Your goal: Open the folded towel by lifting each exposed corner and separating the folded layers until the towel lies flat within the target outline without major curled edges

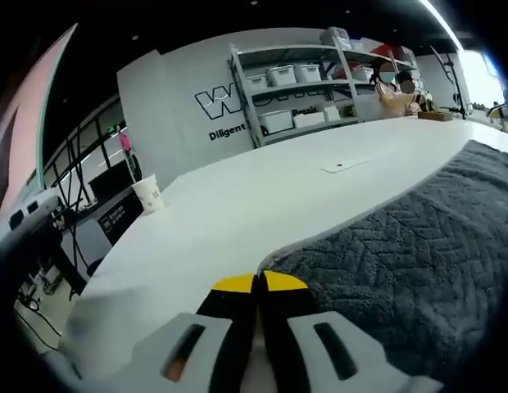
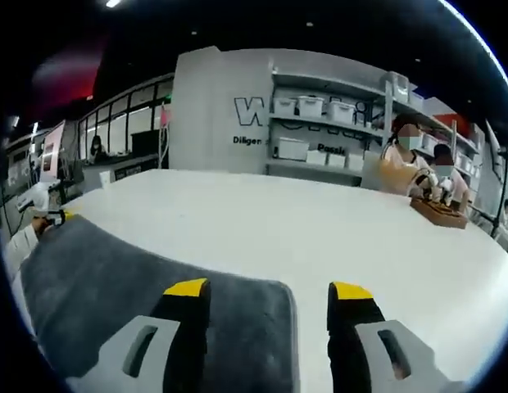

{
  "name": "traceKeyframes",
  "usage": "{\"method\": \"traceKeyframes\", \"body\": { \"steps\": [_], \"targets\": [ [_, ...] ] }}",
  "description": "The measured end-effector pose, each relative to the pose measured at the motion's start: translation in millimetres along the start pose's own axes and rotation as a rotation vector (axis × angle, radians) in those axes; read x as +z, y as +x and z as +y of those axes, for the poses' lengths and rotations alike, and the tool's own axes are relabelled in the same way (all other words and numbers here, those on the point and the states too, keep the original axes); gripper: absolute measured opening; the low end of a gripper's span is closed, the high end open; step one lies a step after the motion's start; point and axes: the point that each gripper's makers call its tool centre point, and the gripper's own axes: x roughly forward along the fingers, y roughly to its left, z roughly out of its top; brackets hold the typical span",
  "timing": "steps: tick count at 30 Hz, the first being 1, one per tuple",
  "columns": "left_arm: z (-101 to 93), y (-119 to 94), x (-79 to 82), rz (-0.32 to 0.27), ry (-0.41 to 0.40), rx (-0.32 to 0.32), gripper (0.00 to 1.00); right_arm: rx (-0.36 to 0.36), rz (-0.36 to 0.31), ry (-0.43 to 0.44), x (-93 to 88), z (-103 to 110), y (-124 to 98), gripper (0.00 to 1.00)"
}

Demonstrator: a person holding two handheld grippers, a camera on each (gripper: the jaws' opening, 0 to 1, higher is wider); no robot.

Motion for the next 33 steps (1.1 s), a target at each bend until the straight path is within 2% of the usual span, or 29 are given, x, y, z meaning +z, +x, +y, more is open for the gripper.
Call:
{"method": "traceKeyframes", "body": {
  "steps": [2, 3, 5, 8, 14, 19, 22, 25, 29, 33],
  "targets": [
    [0.0, -0.1, 0.0, 0.000, 0.000, 0.000, 0.01, 0.010, 0.018, 0.004, -4.3, -0.9, 8.9, 0.53],
    [-0.5, -0.9, -0.1, 0.000, 0.000, 0.001, 0.01, 0.016, 0.043, 0.016, -11.8, -5.9, 20.9, 0.53],
    [-0.6, -1.0, 0.0, 0.002, 0.002, 0.003, 0.01, -0.005, 0.044, 0.059, -18.3, -18.0, 30.6, 0.50],
    [-0.7, -1.0, 0.2, 0.005, 0.011, 0.005, 0.01, -0.024, 0.042, 0.061, -21.5, -26.5, 40.1, 0.44],
    [-0.7, -1.1, 0.4, 0.007, 0.017, 0.005, 0.01, -0.035, 0.060, 0.054, -26.3, -34.8, 59.1, 0.41],
    [-0.3, -0.3, 0.9, 0.012, 0.032, 0.008, 0.01, -0.029, 0.073, 0.049, -35.1, -36.6, 71.9, 0.39],
    [0.4, 0.8, 1.3, 0.016, 0.040, 0.008, 0.01, -0.026, 0.052, 0.072, -38.6, -38.4, 75.6, 0.36],
    [0.9, 1.2, 1.5, 0.018, 0.048, 0.012, 0.01, -0.027, 0.044, 0.050, -40.8, -38.2, 79.9, 0.32],
    [0.6, 0.6, 1.6, 0.018, 0.051, 0.013, 0.01, 0.023, 0.033, 0.074, -45.6, -27.1, 87.0, 0.32],
    [0.5, 0.0, 1.4, 0.015, 0.041, 0.011, 0.01, 0.000, 0.048, 0.049, -47.4, -25.2, 91.6, 0.30]
  ]
}}
